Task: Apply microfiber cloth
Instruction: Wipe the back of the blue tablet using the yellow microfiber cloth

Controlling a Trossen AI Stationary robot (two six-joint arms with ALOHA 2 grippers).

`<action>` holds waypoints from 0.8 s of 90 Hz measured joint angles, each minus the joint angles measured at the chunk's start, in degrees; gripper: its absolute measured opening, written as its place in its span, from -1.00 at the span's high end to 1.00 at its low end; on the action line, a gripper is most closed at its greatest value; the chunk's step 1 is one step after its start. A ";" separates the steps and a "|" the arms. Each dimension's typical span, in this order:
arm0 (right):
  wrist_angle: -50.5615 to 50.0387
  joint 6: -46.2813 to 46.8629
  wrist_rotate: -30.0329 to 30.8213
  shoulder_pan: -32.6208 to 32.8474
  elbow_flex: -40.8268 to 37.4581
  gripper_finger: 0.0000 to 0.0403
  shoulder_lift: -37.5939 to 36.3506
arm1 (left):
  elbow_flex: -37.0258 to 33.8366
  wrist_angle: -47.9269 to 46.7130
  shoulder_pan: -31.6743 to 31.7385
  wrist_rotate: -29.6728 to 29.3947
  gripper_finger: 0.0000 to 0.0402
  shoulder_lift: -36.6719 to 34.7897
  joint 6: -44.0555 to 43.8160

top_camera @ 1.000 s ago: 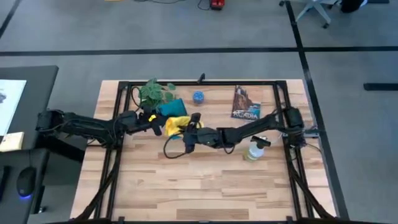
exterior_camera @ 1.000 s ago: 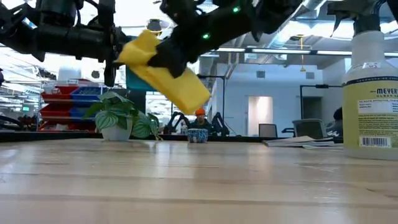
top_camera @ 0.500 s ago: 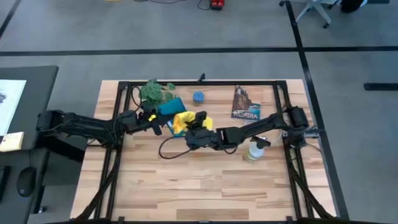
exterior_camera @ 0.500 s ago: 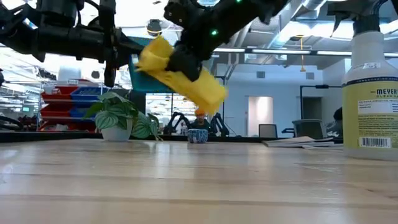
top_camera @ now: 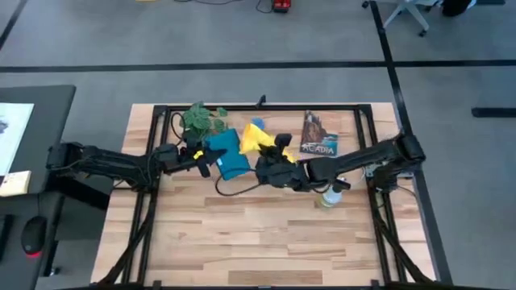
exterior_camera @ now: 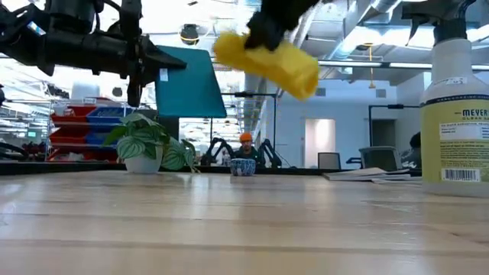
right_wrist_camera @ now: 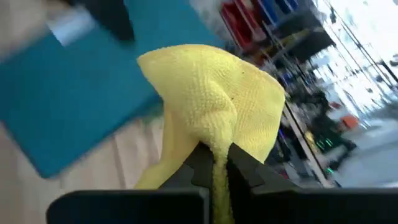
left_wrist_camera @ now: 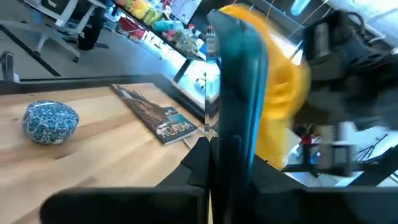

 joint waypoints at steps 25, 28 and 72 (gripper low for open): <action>21.77 -7.00 -15.50 -1.69 0.11 1.00 8.70 | -0.02 0.16 0.04 -0.52 0.95 0.00 -0.16; 24.32 -8.06 -16.78 -2.20 0.09 1.00 10.78 | -0.02 0.46 -0.06 -0.50 0.95 0.00 -0.21; 16.02 -4.44 -18.22 -2.63 3.87 1.00 21.02 | -0.20 0.33 -0.87 -0.87 0.94 0.08 0.00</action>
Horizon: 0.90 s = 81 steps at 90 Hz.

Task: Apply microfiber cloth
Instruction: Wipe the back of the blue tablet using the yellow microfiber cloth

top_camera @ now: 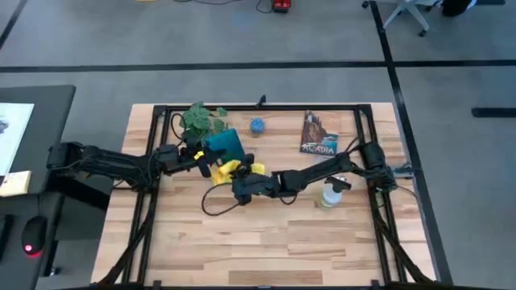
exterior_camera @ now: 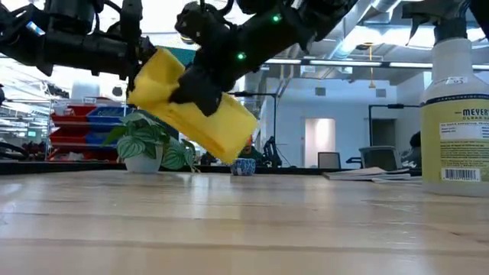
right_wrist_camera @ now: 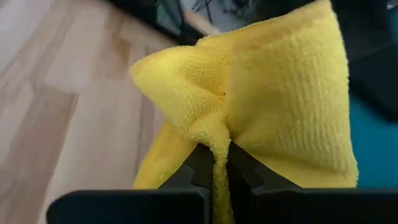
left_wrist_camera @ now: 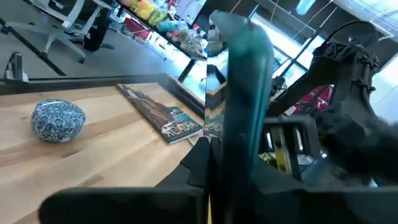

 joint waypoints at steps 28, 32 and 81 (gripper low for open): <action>-7.02 -2.71 10.52 -0.91 -0.02 1.00 -9.92 | 0.13 -2.28 -0.81 2.99 0.94 -0.10 0.67; -5.81 -3.57 10.47 -1.36 -0.02 1.00 -11.30 | 0.13 -2.85 -1.14 2.99 0.94 -0.10 0.83; 11.64 -6.30 -8.87 -4.84 4.89 1.00 -5.16 | 0.13 -2.70 -1.84 2.46 0.95 -0.08 2.42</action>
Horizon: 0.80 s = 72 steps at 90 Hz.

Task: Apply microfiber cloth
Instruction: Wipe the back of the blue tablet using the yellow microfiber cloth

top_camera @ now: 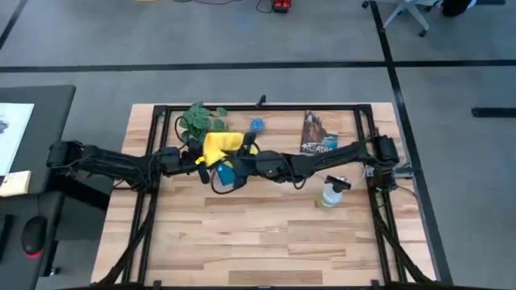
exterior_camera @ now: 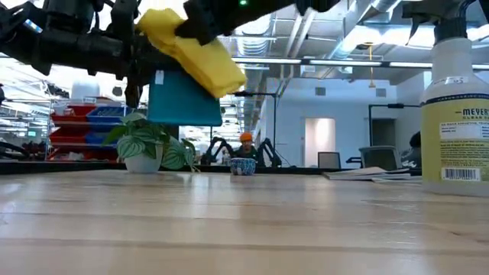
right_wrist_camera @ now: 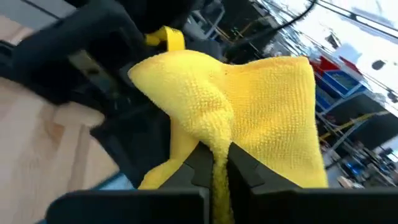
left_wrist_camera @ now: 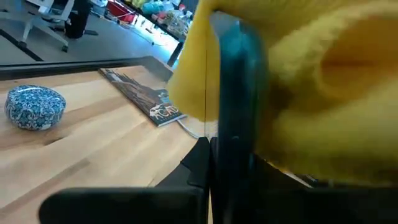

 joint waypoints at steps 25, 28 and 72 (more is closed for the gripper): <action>-11.07 -0.60 -2.04 -2.98 13.94 1.00 7.63 | -0.04 -1.11 -0.83 -0.84 0.95 0.04 1.01; -13.19 0.36 -2.99 -3.32 14.97 1.00 8.00 | -0.04 -1.14 -0.99 -0.80 0.95 0.04 0.99; -19.39 2.08 -4.18 -4.26 15.96 1.00 6.84 | -0.11 -2.35 -1.25 0.04 0.95 0.10 1.10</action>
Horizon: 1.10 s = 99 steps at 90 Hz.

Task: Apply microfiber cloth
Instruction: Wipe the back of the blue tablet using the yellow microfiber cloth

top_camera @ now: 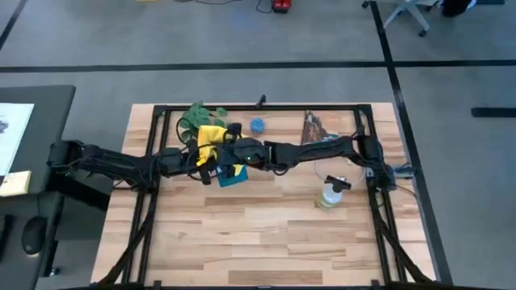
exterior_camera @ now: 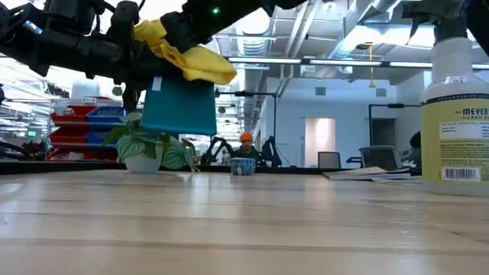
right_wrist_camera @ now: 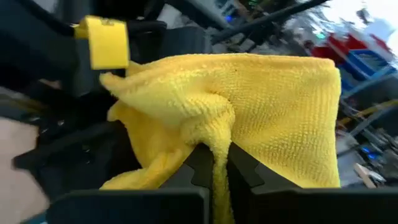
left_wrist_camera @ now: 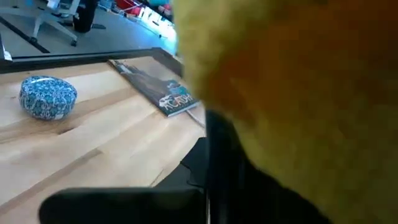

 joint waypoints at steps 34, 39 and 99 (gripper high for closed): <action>-0.89 -3.24 26.87 0.55 -0.24 1.00 -1.76 | 0.14 0.13 -0.04 -0.27 0.95 -0.11 0.44; -2.67 -4.41 28.98 0.83 -0.26 1.00 -3.13 | 0.20 0.45 -0.06 -0.12 0.95 -0.17 0.73; -15.52 14.12 19.88 5.89 -6.57 1.00 -7.54 | -0.02 2.44 -0.43 -2.38 0.95 -0.04 1.68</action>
